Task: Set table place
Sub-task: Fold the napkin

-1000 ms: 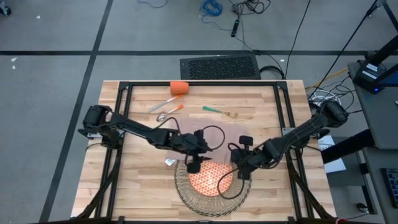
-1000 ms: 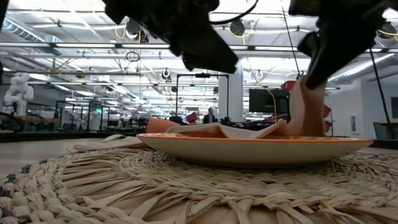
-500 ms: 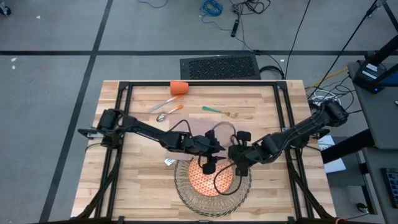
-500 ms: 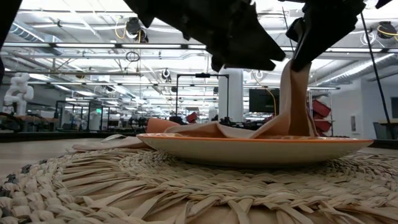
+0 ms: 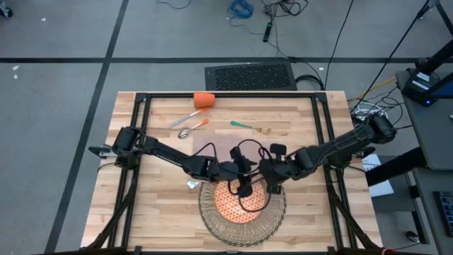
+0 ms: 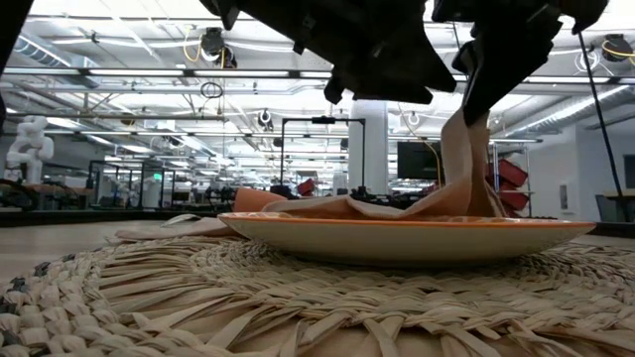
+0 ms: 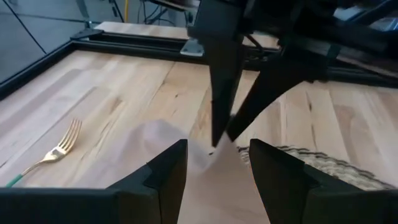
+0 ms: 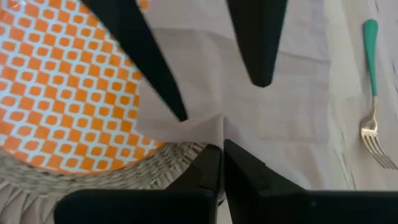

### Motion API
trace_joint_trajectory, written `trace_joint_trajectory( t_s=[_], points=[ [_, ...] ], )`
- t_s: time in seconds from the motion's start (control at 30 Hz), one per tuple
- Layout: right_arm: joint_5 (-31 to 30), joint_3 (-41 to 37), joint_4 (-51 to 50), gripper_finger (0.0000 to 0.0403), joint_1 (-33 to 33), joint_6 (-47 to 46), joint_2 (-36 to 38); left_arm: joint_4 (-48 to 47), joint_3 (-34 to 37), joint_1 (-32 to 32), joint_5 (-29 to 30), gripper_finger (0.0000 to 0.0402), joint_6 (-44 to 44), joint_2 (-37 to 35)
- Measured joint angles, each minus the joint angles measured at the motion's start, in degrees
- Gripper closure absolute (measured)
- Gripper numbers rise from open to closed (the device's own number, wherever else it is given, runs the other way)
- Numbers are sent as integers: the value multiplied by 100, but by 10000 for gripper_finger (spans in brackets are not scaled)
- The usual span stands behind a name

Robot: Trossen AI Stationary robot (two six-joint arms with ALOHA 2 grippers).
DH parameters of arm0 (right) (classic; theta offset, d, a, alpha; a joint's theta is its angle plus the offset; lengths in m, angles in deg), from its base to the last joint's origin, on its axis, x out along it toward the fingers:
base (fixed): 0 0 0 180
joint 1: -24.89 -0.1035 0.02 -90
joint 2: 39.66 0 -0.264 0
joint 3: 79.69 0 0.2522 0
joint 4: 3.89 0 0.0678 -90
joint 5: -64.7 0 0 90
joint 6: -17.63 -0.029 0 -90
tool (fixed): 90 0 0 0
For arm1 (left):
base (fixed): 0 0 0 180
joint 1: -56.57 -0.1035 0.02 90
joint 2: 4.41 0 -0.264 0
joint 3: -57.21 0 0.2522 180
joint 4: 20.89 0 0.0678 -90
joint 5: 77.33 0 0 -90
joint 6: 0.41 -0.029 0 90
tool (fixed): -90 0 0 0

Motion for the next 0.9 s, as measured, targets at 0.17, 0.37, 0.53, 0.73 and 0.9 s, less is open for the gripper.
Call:
trace_joint_trajectory(
  t_s=[0.17, 0.37, 0.53, 0.73, 0.9],
  points=[
    [-26, 0, 114, 403, 138, 33, 0, 6, 0, 4, 1, 242, 115, 0],
    [-28, 0, 323, 403, 246, 192, 0, 37, 0, 6, 34, 242, 182, 41],
    [-31, 0, 324, 403, 293, 219, 0, 75, -21, 37, 330, 242, 185, 241],
    [-129, 105, 324, 403, 354, 284, 22, 170, -88, 54, 561, 242, 175, 453],
    [-164, 302, 314, 403, 354, 392, 24, 89, -235, 54, 880, 242, 161, 585]
  ],
)
